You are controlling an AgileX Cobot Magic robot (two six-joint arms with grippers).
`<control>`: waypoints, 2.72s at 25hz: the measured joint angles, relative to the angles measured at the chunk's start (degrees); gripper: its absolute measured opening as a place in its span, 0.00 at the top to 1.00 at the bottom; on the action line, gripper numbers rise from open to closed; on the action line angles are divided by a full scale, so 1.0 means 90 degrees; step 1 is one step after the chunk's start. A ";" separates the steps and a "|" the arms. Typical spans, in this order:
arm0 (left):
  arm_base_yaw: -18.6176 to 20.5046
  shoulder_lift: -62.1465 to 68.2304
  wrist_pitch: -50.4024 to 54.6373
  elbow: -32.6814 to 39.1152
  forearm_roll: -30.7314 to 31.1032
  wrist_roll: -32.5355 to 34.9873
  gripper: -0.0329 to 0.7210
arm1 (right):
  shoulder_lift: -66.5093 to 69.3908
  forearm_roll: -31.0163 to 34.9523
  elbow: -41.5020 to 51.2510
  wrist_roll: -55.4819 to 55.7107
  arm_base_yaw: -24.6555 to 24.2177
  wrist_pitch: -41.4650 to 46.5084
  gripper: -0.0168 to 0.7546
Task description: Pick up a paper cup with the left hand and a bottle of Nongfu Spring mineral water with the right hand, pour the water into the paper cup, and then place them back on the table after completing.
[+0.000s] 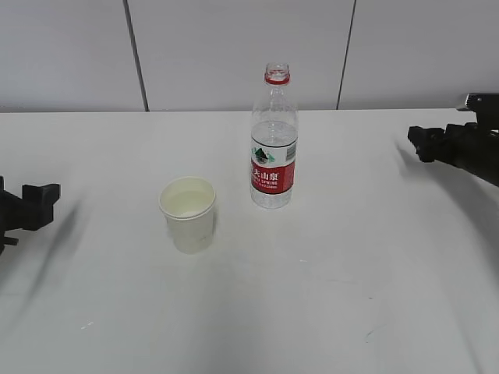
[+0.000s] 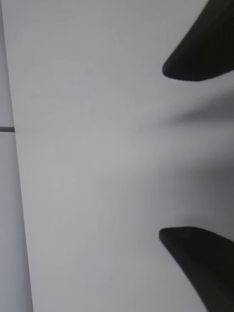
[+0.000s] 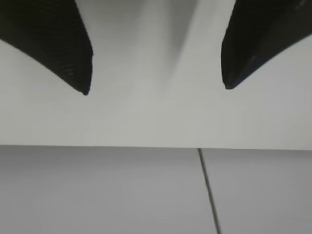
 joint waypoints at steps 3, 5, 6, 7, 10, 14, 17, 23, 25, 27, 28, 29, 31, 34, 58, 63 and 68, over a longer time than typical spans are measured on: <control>0.0000 0.0000 0.0020 0.0000 -0.0093 0.0032 0.22 | 0.0000 0.0112 -0.0142 -0.0039 -0.0004 0.0970 0.19; 0.0000 -0.0015 0.0214 -0.0025 -0.0111 0.0047 0.22 | -0.0024 0.0123 -0.0272 -0.0039 -0.0004 0.1526 0.20; 0.0000 -0.0040 0.0466 -0.0108 -0.0111 0.0047 0.22 | -0.0060 0.0123 -0.0342 0.0010 -0.0004 0.1765 0.20; -0.0020 -0.0091 0.0744 -0.0246 -0.0111 0.0047 0.22 | -0.0126 0.0061 -0.0411 0.0115 -0.0004 0.1971 0.20; -0.0084 -0.0295 0.1945 -0.0835 -0.0111 0.0047 0.22 | -0.0437 -0.0393 -0.0682 0.0613 -0.0004 0.2568 0.21; -0.0174 -0.0486 0.3688 -0.1701 -0.0111 0.0047 0.22 | -0.0867 -0.1503 -0.1073 0.1676 -0.0004 0.3611 0.21; -0.0268 -0.0549 0.4996 -0.2358 -0.0141 0.0052 0.22 | -0.1173 -0.2428 -0.1166 0.2776 0.0009 0.4232 0.21; -0.0476 -0.0559 0.6936 -0.3419 -0.0148 0.0052 0.22 | -0.1710 -0.3878 -0.1197 0.4832 0.0022 0.4803 0.21; -0.0494 -0.0559 0.7276 -0.3509 -0.0142 0.0052 0.22 | -0.1724 -0.4184 -0.1197 0.5336 0.0022 0.4803 0.21; -0.0494 -0.0559 0.7829 -0.3507 -0.0142 0.0078 0.22 | -0.1724 -0.4496 -0.1197 0.5866 0.0022 0.4759 0.21; -0.0494 -0.0559 0.8089 -0.3507 -0.0142 0.0122 0.22 | -0.1724 -0.4705 -0.1197 0.6146 0.0022 0.4711 0.21; -0.0494 -0.0574 0.8376 -0.3507 -0.0142 0.0198 0.22 | -0.1724 -0.4955 -0.1197 0.6383 0.0022 0.4665 0.21; -0.0494 -0.0657 0.8718 -0.3507 -0.0142 0.0326 0.22 | -0.1724 -0.5410 -0.1197 0.6951 0.0022 0.4519 0.21; -0.0494 -0.1005 0.8675 -0.3507 -0.0142 0.0413 0.22 | -0.1724 -0.5690 -0.1197 0.7832 0.0006 0.4106 0.21; -0.0494 -0.5310 1.0722 -0.1355 -0.1959 0.1412 0.24 | -0.2265 -0.8445 -0.1263 1.0359 -0.0002 0.2634 0.21; -0.0494 -0.6736 1.0792 -0.0741 -0.2342 0.1412 0.25 | -0.2412 -0.8460 -0.1263 1.0368 -0.0002 0.2376 0.21; -0.0494 -0.7980 1.0891 -0.0371 -0.2712 0.1412 0.25 | -0.2642 -0.8470 -0.1263 1.0368 -0.0002 0.2070 0.21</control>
